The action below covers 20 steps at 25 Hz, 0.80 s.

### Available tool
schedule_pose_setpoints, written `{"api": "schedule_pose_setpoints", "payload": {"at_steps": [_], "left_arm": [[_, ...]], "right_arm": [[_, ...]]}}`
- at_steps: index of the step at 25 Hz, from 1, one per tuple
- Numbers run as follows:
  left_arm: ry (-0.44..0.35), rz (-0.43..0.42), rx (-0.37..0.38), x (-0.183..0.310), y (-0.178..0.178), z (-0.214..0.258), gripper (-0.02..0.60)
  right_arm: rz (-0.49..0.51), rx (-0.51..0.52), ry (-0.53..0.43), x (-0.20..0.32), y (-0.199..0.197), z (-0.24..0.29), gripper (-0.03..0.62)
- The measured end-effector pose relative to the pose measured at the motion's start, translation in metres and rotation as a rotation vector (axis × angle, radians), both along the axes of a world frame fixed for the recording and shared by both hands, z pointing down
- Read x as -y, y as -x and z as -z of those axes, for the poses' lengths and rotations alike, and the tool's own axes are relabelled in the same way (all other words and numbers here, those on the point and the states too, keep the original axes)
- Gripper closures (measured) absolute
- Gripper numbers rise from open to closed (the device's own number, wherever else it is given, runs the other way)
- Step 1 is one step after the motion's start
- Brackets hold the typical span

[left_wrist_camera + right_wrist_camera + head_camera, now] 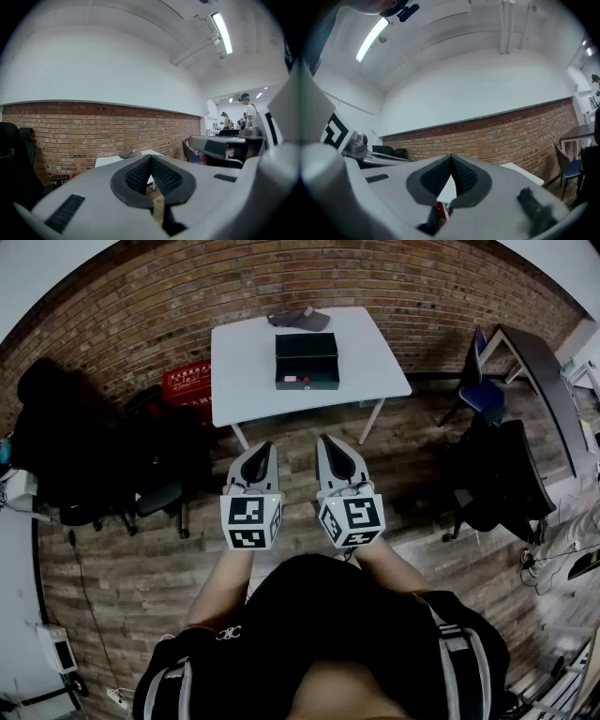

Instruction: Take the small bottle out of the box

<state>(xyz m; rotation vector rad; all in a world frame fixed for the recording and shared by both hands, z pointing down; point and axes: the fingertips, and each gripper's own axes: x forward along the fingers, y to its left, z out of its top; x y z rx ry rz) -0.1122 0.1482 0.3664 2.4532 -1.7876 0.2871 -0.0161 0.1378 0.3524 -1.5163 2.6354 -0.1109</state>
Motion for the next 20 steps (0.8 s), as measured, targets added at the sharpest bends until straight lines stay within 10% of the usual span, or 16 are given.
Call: {"api": "schedule_pose_setpoints", "payload": {"at_steps": [20], "left_arm": [[0.034,0.008,0.002,-0.006,-0.049,-0.011,0.569]], "right_arm": [[0.056,0.074,0.043,-0.009,-0.042,-0.014,0.565]]}}
